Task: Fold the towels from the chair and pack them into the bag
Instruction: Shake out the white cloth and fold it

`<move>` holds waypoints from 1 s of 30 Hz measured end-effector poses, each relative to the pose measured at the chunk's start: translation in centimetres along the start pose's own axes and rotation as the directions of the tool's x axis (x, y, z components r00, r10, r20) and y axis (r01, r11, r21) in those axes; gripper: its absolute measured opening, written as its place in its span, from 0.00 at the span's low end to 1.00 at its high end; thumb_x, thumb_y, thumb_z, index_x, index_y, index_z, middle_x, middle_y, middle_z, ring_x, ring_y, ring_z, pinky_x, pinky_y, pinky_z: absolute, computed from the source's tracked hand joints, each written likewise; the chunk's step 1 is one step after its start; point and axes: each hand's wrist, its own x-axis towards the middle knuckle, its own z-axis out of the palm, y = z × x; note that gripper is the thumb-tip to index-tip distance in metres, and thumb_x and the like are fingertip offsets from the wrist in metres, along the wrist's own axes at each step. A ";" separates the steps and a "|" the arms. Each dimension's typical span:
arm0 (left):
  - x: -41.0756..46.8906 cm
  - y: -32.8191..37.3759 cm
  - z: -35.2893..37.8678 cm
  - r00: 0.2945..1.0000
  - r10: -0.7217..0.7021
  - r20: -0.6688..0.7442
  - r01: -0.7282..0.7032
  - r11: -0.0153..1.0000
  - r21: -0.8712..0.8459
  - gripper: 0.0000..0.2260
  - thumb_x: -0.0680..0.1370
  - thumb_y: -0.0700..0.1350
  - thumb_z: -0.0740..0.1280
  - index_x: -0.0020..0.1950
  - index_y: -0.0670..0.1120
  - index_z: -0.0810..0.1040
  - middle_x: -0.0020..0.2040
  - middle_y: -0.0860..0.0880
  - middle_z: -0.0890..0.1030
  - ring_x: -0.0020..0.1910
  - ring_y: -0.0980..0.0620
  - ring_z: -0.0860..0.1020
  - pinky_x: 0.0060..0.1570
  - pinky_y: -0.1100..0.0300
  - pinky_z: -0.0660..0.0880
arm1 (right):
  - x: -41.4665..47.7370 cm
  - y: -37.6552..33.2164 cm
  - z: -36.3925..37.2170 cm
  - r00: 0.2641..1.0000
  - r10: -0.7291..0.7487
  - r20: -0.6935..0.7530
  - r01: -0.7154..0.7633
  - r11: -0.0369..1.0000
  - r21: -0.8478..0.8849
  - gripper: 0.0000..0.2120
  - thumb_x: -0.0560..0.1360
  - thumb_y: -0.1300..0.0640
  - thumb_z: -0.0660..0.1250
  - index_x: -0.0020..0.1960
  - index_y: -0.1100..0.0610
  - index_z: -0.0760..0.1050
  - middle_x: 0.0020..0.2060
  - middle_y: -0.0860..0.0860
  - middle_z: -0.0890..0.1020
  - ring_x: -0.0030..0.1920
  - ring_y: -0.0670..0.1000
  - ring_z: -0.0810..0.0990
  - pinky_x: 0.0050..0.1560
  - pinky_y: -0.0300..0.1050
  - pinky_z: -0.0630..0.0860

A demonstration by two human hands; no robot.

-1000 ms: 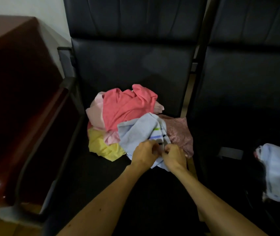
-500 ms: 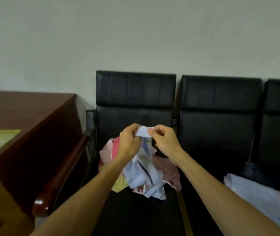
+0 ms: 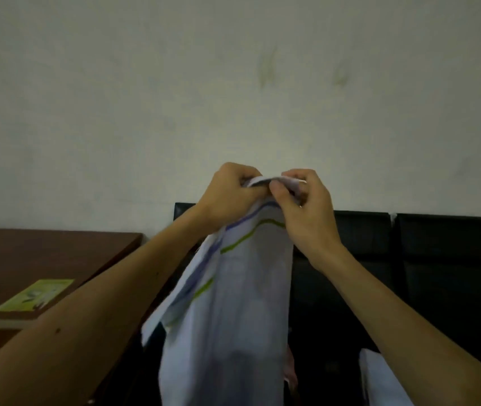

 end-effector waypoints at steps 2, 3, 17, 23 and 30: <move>-0.5 2.0 -0.4 1.000 -0.003 0.029 0.004 0.998 -0.058 0.13 0.76 0.44 0.73 0.33 0.42 0.79 0.29 0.46 0.77 0.29 0.55 0.72 0.31 0.61 0.70 | 0.1 -1.6 -0.9 0.999 -0.048 -0.017 0.047 0.998 -0.043 0.10 0.80 0.53 0.66 0.48 0.60 0.76 0.39 0.54 0.80 0.40 0.49 0.79 0.39 0.47 0.77; -0.9 2.9 -0.5 0.999 -0.004 0.054 0.008 0.997 -0.073 0.13 0.76 0.45 0.74 0.33 0.41 0.79 0.29 0.47 0.76 0.29 0.55 0.72 0.31 0.61 0.69 | 0.1 -2.2 -1.2 0.997 -0.069 -0.024 0.068 0.996 -0.059 0.13 0.80 0.54 0.65 0.44 0.64 0.75 0.37 0.58 0.79 0.37 0.50 0.77 0.36 0.50 0.75; -6.9 1.2 1.6 0.805 -0.158 0.571 0.259 0.961 -0.099 0.16 0.74 0.35 0.74 0.61 0.42 0.79 0.57 0.47 0.83 0.54 0.51 0.83 0.55 0.58 0.80 | -2.8 -2.7 -1.8 0.972 -0.119 0.202 0.174 0.944 -0.280 0.18 0.80 0.53 0.66 0.34 0.58 0.69 0.29 0.56 0.73 0.31 0.55 0.71 0.33 0.49 0.68; -9.4 -3.1 2.7 0.703 -0.398 0.589 0.213 0.908 0.361 0.20 0.68 0.40 0.74 0.60 0.43 0.77 0.55 0.47 0.81 0.52 0.47 0.81 0.53 0.48 0.81 | -2.2 -3.4 -3.2 0.992 -0.117 0.047 0.125 0.955 -0.269 0.21 0.80 0.51 0.65 0.31 0.53 0.63 0.25 0.47 0.65 0.26 0.44 0.62 0.28 0.39 0.62; -9.0 -4.9 1.6 0.668 -0.543 0.508 0.151 0.768 0.622 0.08 0.75 0.41 0.67 0.51 0.48 0.72 0.46 0.50 0.79 0.46 0.49 0.79 0.47 0.56 0.78 | -2.0 -2.7 -5.7 0.992 -0.096 -0.082 0.071 0.962 -0.264 0.23 0.80 0.51 0.65 0.30 0.53 0.60 0.24 0.44 0.64 0.25 0.44 0.62 0.27 0.36 0.60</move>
